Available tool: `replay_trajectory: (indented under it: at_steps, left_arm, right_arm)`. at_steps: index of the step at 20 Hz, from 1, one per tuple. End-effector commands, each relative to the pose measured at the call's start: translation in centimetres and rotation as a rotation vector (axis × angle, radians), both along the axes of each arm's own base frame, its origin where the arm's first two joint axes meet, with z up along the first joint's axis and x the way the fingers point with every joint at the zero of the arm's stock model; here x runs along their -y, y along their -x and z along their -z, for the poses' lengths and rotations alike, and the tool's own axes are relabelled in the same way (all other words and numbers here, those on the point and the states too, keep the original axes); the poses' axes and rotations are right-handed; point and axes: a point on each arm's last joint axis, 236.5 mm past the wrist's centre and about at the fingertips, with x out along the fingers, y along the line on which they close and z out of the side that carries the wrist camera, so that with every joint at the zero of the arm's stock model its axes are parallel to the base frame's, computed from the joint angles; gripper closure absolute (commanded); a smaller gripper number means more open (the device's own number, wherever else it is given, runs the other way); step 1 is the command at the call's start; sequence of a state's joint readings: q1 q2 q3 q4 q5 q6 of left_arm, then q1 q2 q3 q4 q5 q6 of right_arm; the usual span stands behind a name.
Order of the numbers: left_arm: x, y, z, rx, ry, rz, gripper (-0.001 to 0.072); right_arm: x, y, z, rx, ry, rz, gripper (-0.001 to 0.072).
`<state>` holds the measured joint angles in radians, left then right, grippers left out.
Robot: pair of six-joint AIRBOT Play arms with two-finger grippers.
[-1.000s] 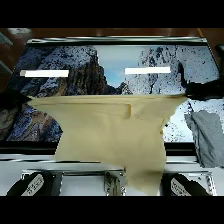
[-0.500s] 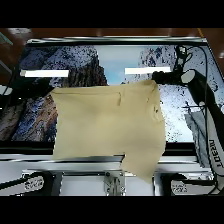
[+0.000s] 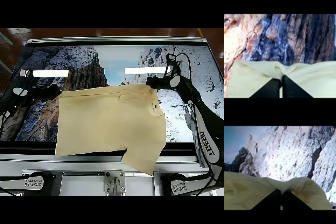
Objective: Fold the shirts.
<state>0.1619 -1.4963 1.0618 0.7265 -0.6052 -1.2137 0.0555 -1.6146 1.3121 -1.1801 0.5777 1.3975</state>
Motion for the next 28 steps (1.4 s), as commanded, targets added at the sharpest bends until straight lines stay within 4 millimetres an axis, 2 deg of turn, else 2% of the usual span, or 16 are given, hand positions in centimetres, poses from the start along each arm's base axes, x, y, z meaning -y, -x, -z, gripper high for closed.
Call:
replay_trajectory:
  at_steps: [1, 4, 7, 9, 12, 16, 17, 18, 19, 20, 21, 23, 24, 25, 26, 28]
  left_arm:
    - [0.8, 4.0, 0.3, -0.15, 0.11, 0.125, 0.0664]
    - [1.1, 9.3, 1.0, -0.328, 0.19, 0.255, 0.0664]
    - [-0.5, 13.2, 3.1, -0.498, 0.108, 0.292, 0.0665]
    - [-0.7, 14.3, 3.9, -0.545, 0.068, 0.306, 0.0665]
    - [0.2, 14.1, 4.4, -0.54, 0.055, 0.32, 0.0665]
    - [1.0, 14.0, 5.6, -0.573, 0.065, 0.308, 0.0664]
    - [1.3, 14.2, 5.8, -0.586, 0.076, 0.313, 0.0664]
    - [1.4, 14.5, 6.0, -0.608, 0.088, 0.31, 0.0662]
    - [1.5, 15.0, 6.0, -0.632, 0.104, 0.307, 0.0557]
    - [1.5, 15.5, 5.7, -0.653, 0.116, 0.313, 0.0313]
    - [1.2, 16.2, 5.4, -0.677, 0.127, 0.324, 0.0207]
    - [-0.4, 17.8, 4.3, -0.728, 0.136, 0.332, 0.021]
    - [-1.5, 18.7, 3.6, -0.749, 0.144, 0.324, 0.0213]
    - [-2.7, 19.7, 2.8, -0.765, 0.145, 0.308, 0.0216]
    - [-4.0, 21.0, 2.1, -0.785, 0.136, 0.292, 0.0216]
    - [-6.5, 24.0, 1.5, -0.819, 0.093, 0.256, 0.0199]
  right_arm:
    - [1.7, 5.8, 1.8, -0.222, 0.176, -0.132, 0.0648]
    - [4.3, 11.5, 3.4, -0.465, 0.292, -0.177, 0.0647]
    - [5.8, 14.0, 5.0, -0.587, 0.317, -0.109, 0.0648]
    - [5.7, 13.8, 6.0, -0.575, 0.28, -0.03, 0.0648]
    - [5.4, 12.6, 6.5, -0.528, 0.219, 0.077, 0.0648]
    - [4.2, 12.1, 6.9, -0.525, 0.152, 0.104, 0.0647]
    - [3.9, 12.1, 6.9, -0.526, 0.138, 0.105, 0.0632]
    - [3.9, 12.0, 6.9, -0.524, 0.134, 0.106, 0.0549]
    - [3.9, 12.3, 6.7, -0.532, 0.136, 0.104, 0.0302]
    - [4.1, 12.7, 6.5, -0.541, 0.149, 0.099, 0.0144]
    - [5.2, 13.0, 5.9, -0.542, 0.197, 0.096, 0.0135]
    - [8.3, 14.8, 3.8, -0.569, 0.286, 0.11, 0.015]
    - [10.2, 15.8, 2.7, -0.584, 0.328, 0.113, 0.0235]
    - [12.2, 17.1, 1.5, -0.612, 0.349, 0.118, 0.0272]
    - [13.7, 18.8, 0.6, -0.652, 0.331, 0.118, 0.027]
    - [14.4, 22.8, -0.1, -0.76, 0.194, 0.067, 0.0261]
